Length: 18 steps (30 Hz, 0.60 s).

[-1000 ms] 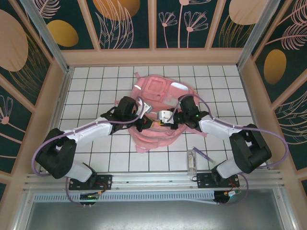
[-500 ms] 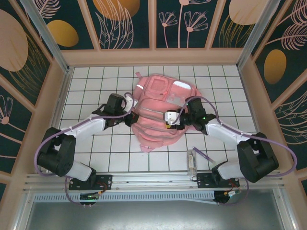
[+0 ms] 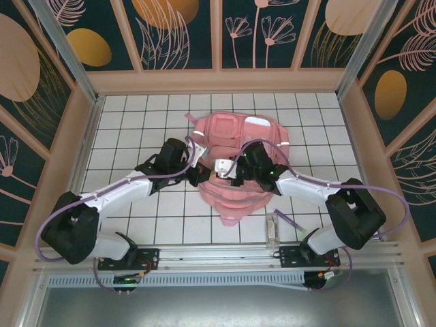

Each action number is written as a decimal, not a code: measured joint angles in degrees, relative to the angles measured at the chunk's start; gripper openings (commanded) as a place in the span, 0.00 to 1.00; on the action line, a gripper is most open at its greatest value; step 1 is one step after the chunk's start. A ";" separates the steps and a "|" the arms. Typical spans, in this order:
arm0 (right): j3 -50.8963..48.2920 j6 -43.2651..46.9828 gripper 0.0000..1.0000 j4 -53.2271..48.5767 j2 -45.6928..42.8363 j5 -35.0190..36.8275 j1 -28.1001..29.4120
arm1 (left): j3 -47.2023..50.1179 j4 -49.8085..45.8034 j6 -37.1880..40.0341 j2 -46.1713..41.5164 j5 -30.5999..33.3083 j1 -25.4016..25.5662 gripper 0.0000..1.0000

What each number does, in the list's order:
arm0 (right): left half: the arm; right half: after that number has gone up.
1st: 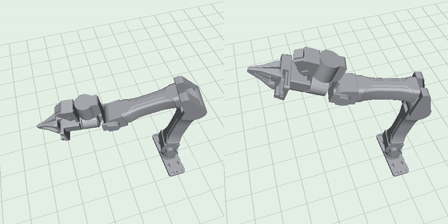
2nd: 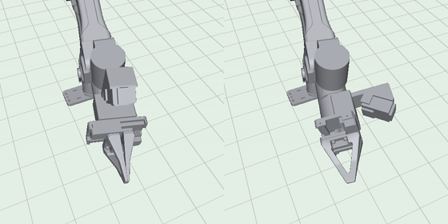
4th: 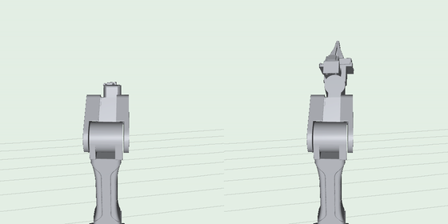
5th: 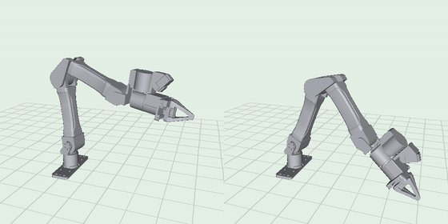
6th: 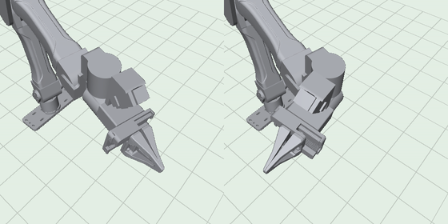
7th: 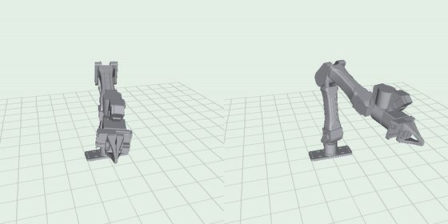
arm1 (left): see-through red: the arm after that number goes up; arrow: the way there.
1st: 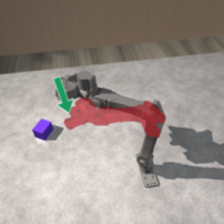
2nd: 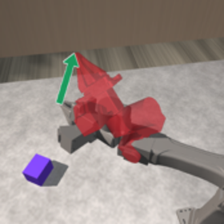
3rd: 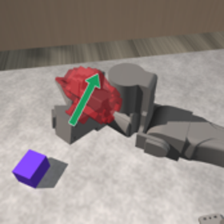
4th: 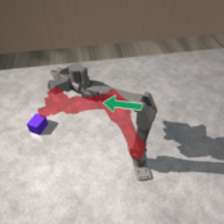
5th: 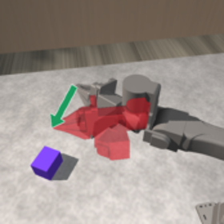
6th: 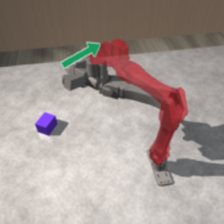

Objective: Pack the student bag

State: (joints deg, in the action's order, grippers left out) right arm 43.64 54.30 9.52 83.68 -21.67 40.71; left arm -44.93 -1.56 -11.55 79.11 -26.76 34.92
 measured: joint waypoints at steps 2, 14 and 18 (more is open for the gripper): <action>0.83 3.08 0.00 -2.60 0.00 -0.66 -0.22 | 0.28 -0.35 0.46 0.02 0.44 -0.17 0.00; 4.26 19.12 0.00 -16.48 -1.92 -9.46 -4.17 | -4.55 -4.33 12.72 6.88 -1.84 -6.91 0.00; 4.28 19.65 0.19 -17.59 -1.92 -11.23 -5.95 | -6.27 -4.55 15.69 10.60 -4.79 -6.91 0.30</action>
State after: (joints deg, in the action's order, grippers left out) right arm 47.92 73.95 -8.08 81.76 -32.91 34.76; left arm -51.20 -6.11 4.14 89.71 -31.55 28.01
